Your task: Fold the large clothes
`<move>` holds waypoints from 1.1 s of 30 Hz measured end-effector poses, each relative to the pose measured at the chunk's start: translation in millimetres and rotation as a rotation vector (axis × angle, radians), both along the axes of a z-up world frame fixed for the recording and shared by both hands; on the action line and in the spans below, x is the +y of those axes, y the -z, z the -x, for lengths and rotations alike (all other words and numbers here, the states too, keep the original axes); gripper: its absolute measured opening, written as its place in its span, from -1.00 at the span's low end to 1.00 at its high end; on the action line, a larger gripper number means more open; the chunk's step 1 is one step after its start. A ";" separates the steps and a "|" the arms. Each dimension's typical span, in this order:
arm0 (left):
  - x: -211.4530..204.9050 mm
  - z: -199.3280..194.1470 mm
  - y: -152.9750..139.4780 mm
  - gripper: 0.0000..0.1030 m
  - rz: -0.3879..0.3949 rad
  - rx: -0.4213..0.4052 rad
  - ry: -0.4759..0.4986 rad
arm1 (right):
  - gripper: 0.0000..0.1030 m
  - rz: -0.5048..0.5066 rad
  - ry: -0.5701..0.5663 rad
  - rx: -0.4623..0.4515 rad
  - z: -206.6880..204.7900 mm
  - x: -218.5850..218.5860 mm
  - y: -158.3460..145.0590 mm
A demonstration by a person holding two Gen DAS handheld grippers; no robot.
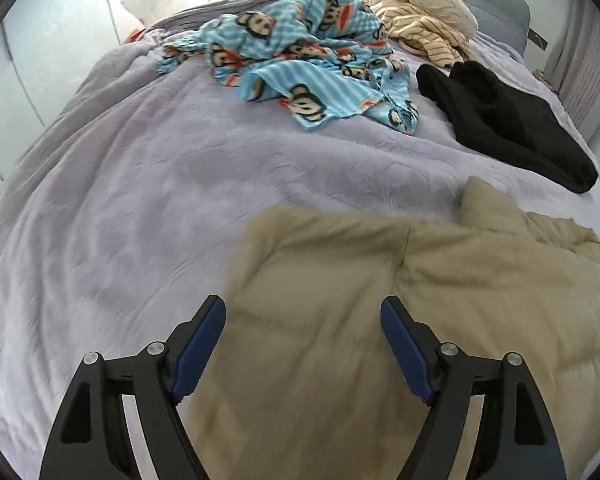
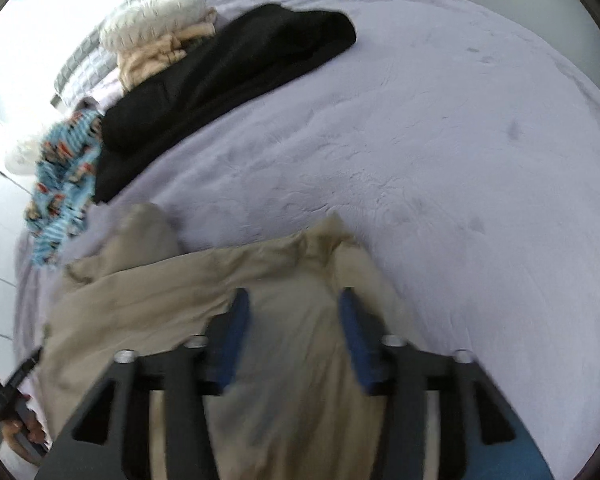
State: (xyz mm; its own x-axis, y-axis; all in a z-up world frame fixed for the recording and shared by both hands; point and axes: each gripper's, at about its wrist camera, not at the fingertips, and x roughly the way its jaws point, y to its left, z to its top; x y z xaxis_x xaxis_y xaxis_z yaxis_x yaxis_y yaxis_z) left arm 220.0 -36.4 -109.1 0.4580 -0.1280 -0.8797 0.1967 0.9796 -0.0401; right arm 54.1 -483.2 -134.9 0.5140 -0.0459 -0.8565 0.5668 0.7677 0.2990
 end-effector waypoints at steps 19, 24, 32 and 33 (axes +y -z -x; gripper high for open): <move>57.6 137.8 -5.3 1.00 0.175 0.130 -0.081 | 0.59 -0.247 0.025 -0.081 131.0 71.3 -21.4; 68.6 150.1 7.3 1.00 0.227 0.190 -0.130 | 0.64 -0.331 0.053 -0.068 155.8 79.3 -5.5; 81.1 155.7 41.8 1.00 0.391 0.300 -0.192 | 0.70 -0.481 0.111 -0.057 160.1 89.6 38.4; 82.9 155.5 47.8 1.00 0.462 0.335 -0.188 | 0.71 -0.492 0.116 -0.062 157.1 90.5 43.2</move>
State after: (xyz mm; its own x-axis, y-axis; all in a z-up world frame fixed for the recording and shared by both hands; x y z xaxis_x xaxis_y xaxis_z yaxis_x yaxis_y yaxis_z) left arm 64.5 46.5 -156.9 0.2170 -0.4753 -0.8526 -0.0758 0.8626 -0.5002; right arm -103.0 -392.7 -178.1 0.5803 0.2953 -0.7590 0.6095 0.4606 0.6453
